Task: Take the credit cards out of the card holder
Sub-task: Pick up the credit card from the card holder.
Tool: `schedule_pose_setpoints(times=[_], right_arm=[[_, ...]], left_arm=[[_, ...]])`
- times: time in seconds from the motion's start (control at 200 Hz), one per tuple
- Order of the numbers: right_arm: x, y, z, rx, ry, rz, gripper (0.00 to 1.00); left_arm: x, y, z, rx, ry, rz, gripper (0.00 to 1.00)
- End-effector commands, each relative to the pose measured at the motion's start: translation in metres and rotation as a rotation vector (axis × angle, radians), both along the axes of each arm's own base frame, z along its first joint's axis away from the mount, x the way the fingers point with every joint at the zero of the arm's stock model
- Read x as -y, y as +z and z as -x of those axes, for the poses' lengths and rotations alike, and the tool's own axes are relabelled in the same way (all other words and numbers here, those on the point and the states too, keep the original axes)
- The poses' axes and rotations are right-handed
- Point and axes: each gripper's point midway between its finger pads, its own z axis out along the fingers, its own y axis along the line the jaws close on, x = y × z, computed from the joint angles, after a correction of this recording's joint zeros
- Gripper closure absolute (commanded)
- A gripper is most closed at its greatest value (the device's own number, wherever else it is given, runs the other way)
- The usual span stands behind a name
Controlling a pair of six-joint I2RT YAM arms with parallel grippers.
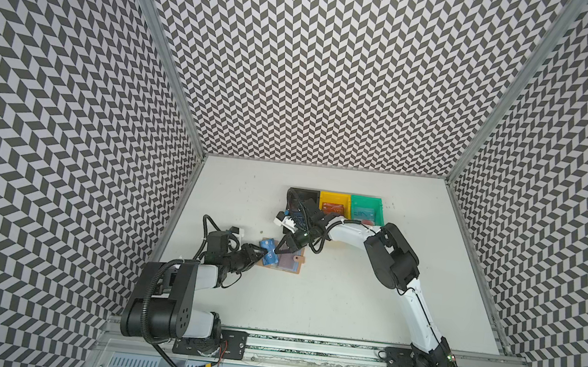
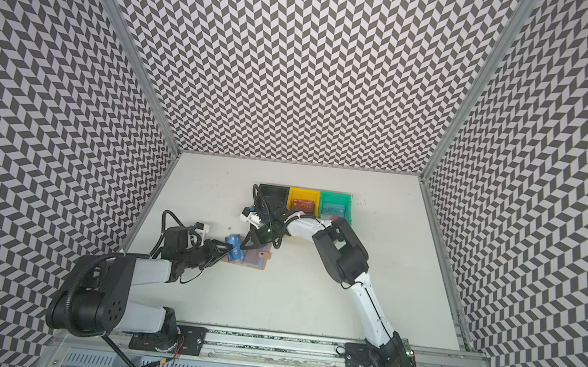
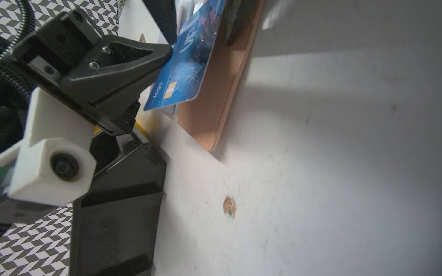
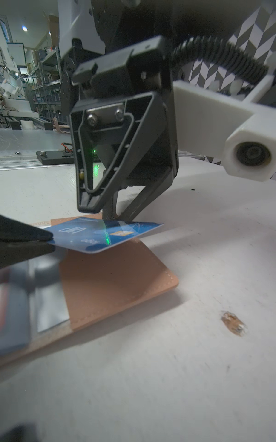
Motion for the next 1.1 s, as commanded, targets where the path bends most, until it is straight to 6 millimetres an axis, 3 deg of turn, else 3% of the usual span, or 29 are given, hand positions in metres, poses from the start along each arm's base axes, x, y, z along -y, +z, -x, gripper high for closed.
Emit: schedule_pose_setpoints(times=[0.0, 0.11, 0.31, 0.671, 1.091], right_arm=[[0.002, 0.022, -0.002, 0.018, 0.004, -0.053, 0.97], [0.003, 0.025, -0.005, 0.011, -0.001, -0.064, 0.97], [0.002, 0.025, -0.005, -0.001, -0.002, -0.078, 0.97], [0.000, 0.011, -0.008, -0.027, -0.007, -0.067, 0.98], [-0.001, -0.008, -0.007, -0.057, -0.006, -0.050, 0.97]], left_arm=[[-0.005, -0.014, 0.012, -0.065, 0.023, -0.026, 0.61], [-0.005, -0.013, 0.011, -0.058, 0.022, -0.029, 0.61], [-0.003, -0.013, 0.011, -0.048, 0.012, -0.024, 0.78], [-0.003, -0.009, 0.011, -0.032, 0.011, -0.018, 0.67], [0.002, -0.010, 0.011, -0.025, -0.006, -0.001, 0.69]])
